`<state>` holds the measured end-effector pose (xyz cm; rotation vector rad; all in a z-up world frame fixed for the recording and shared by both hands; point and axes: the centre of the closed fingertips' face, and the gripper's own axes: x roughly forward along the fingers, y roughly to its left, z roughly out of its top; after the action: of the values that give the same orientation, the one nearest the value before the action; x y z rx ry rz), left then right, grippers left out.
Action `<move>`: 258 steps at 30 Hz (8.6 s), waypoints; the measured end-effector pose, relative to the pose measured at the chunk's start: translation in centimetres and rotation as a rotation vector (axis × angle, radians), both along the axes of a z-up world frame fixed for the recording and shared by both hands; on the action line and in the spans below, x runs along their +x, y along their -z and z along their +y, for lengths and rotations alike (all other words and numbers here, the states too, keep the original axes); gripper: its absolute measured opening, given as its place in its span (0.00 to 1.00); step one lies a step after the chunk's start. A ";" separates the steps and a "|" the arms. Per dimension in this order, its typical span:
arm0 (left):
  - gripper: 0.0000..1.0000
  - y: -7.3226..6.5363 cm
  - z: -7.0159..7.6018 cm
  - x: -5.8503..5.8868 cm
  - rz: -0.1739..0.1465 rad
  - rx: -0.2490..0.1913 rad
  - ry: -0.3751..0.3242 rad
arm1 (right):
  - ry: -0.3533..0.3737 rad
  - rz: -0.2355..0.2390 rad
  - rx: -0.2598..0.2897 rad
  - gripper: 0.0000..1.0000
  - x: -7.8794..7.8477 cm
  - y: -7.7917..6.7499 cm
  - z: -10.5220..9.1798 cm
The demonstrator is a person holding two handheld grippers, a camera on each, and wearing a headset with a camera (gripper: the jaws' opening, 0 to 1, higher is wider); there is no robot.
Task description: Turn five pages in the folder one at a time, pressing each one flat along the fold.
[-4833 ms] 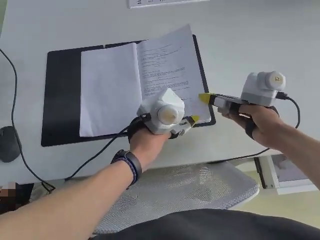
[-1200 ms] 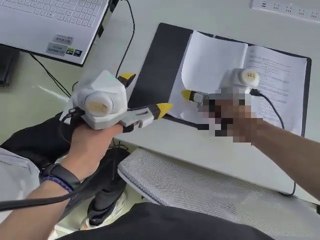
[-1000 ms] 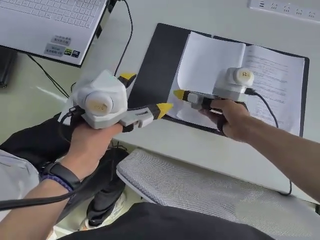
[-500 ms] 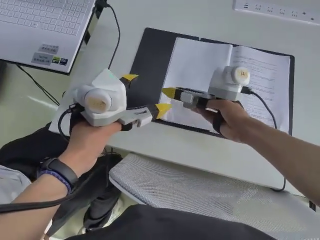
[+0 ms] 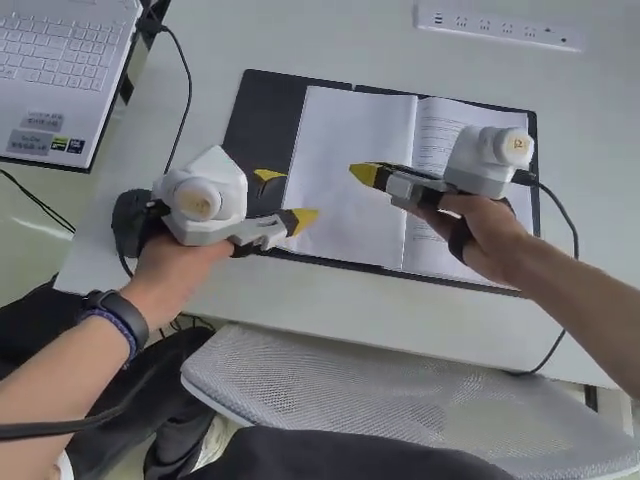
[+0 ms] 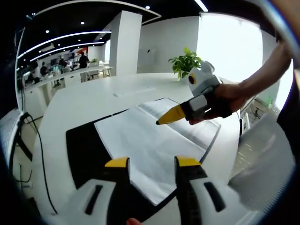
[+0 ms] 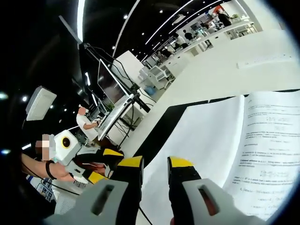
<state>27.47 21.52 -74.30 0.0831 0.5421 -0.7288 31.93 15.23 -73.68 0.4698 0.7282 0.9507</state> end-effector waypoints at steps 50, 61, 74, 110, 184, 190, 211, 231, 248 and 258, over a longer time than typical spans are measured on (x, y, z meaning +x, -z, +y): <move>0.00 7.3 -0.4 0.6 0.064 0.079 0.008 | -0.089 -0.096 0.033 0.00 8.2 6.8 -4.6; 0.00 7.2 -0.6 0.6 0.065 0.072 0.024 | -0.007 -0.107 0.029 0.00 12.8 6.1 -3.8; 0.00 7.1 -0.7 0.6 0.066 0.059 0.012 | 0.164 -0.069 0.077 0.00 18.4 7.0 -4.6; 0.00 7.1 -0.7 0.5 0.068 0.037 0.013 | -0.239 -0.021 0.106 0.00 -6.3 6.0 -3.9; 0.48 -3.4 -0.7 -3.3 -0.001 -0.011 -0.048 | 0.351 -0.186 -0.260 0.51 -10.1 -1.8 -23.9; 0.52 -4.1 -0.4 -4.1 0.009 -0.018 -0.065 | 0.363 -0.193 -0.288 0.56 -10.9 -1.4 -25.2; 0.51 -6.3 -12.5 -1.9 0.004 -0.055 0.192 | 0.347 -0.203 -0.303 0.57 -11.4 -0.8 -25.7; 0.52 -2.9 -24.8 -1.9 0.076 -0.039 0.374 | 0.398 -0.190 -0.281 0.58 -11.7 -0.8 -27.0; 0.34 4.5 -30.3 -2.4 0.142 0.083 0.289 | 0.427 -0.157 -0.260 0.56 -11.9 -0.4 -28.2; 0.25 6.7 -30.0 -2.3 0.027 0.202 0.288 | 0.443 -0.145 -0.249 0.55 -12.1 -0.2 -28.8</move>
<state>25.20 -8.44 -81.00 0.3450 0.6362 -0.9548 19.87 -13.61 -73.44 0.3197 0.5694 0.4658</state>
